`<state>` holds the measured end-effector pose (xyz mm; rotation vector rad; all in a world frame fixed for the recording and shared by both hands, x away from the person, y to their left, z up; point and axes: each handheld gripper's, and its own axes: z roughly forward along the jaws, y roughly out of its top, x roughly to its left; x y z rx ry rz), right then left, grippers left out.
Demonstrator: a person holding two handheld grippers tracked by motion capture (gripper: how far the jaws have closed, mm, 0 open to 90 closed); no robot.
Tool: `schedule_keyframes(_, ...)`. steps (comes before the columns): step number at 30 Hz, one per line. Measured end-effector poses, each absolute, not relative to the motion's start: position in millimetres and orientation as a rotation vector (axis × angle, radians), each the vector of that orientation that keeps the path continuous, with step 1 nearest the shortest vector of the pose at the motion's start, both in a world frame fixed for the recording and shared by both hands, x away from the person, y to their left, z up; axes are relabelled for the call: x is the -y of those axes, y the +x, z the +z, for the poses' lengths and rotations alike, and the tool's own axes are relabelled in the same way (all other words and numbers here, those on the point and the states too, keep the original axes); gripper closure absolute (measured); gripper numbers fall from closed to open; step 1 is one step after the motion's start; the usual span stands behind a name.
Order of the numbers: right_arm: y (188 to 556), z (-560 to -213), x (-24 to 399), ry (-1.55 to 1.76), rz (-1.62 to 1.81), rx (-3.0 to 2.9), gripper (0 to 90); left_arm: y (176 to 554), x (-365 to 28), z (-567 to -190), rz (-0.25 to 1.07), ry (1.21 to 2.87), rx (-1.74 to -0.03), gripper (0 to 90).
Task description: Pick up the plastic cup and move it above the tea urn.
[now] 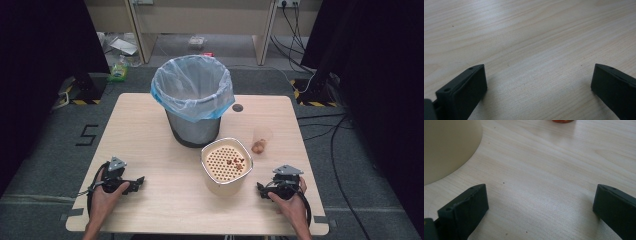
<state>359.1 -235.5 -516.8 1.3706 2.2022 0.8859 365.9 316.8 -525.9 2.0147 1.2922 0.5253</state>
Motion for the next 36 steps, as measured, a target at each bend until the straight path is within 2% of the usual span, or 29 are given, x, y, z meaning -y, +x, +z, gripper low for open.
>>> schedule_keyframes(4,358.2,-516.3,236.6,1.378,0.893,-2.189,4.5,365.9,-316.8,-525.9,0.525,2.015,-1.292,0.0)
schedule_keyframes(5,358.0,-515.3,237.5,1.382,0.888,-2.185,8.4,365.9,-316.8,-525.9,0.525,2.015,-1.292,0.0)
schedule_keyframes(7,357.7,-512.8,239.8,1.382,0.909,-2.168,21.7,365.7,-316.8,-525.9,0.525,2.015,-1.292,0.0)
schedule_keyframes(8,358.0,-511.8,241.5,1.372,0.923,-2.166,21.1,365.7,-316.8,-525.9,0.526,2.014,-1.292,0.0)
schedule_keyframes(9,357.8,-510.5,242.4,1.381,0.931,-2.157,15.3,365.6,-316.8,-525.9,0.526,2.015,-1.292,0.0)
schedule_keyframes(12,356.7,-504.3,245.0,1.372,0.955,-2.125,18.8,365.6,-316.8,-525.9,0.525,2.015,-1.292,0.0)
schedule_keyframes(18,360.6,-484.3,253.0,1.36,0.97,-2.078,18.6,365.7,-316.8,-525.9,0.525,2.015,-1.291,0.0)
schedule_keyframes(21,365.3,-472.0,257.4,1.356,0.991,-2.051,25.5,365.7,-316.8,-525.9,0.525,2.015,-1.291,0.0)
schedule_keyframes(36,413.7,-417.2,262.9,1.354,1.009,-1.981,38.2,365.8,-317.0,-525.9,0.524,2.015,-1.29,0.0)
